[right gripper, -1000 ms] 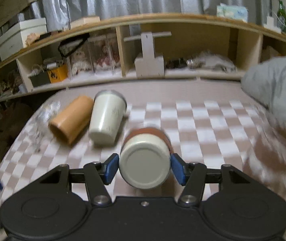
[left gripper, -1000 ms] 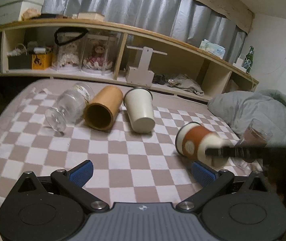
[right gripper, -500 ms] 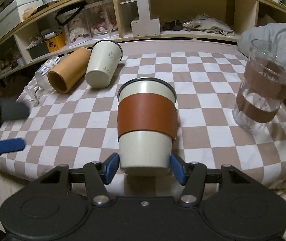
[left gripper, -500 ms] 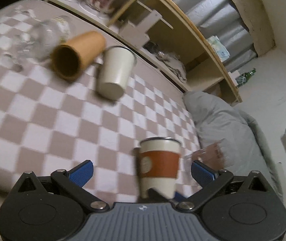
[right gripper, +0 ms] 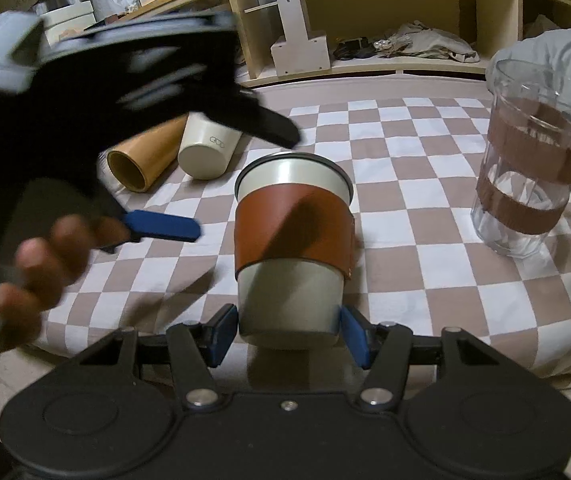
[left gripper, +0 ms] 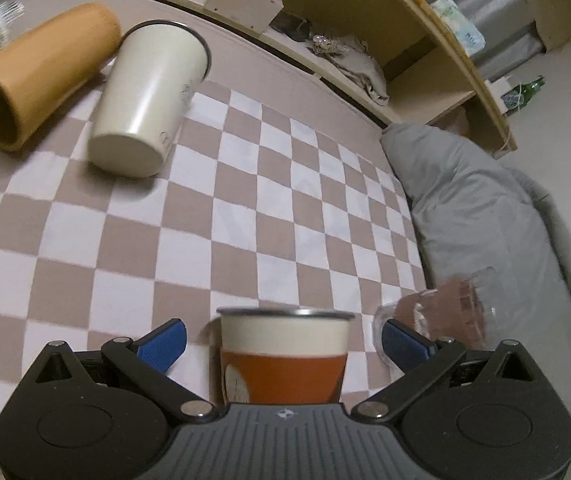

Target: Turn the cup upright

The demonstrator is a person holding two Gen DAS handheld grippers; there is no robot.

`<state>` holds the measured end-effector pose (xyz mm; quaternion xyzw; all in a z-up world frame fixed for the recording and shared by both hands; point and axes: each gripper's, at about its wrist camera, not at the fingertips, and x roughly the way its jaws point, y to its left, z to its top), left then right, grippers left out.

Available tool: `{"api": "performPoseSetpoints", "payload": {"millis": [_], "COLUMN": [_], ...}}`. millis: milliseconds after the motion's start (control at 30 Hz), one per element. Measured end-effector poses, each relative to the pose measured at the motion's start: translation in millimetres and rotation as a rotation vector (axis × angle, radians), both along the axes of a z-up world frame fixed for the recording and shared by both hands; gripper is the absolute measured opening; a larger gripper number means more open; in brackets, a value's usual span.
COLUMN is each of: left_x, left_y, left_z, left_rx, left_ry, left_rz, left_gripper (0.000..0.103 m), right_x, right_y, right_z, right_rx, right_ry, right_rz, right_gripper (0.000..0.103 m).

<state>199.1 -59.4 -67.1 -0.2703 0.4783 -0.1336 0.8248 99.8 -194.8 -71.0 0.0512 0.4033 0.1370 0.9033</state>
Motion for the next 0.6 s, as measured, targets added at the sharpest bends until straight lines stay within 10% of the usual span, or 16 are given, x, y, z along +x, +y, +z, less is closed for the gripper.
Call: {"api": "performPoseSetpoints", "payload": {"millis": [600], "left_x": [24.3], "left_y": [-14.9], "left_z": [-12.9], "left_rx": [0.019], "left_ry": [0.054], "left_rz": [-0.024], "left_gripper": [0.085], "right_x": [1.1], "right_y": [-6.2], "right_z": [-3.0], "right_rx": [0.015], "right_ry": [0.010], "right_rz": [0.035], "right_gripper": [0.058]}}
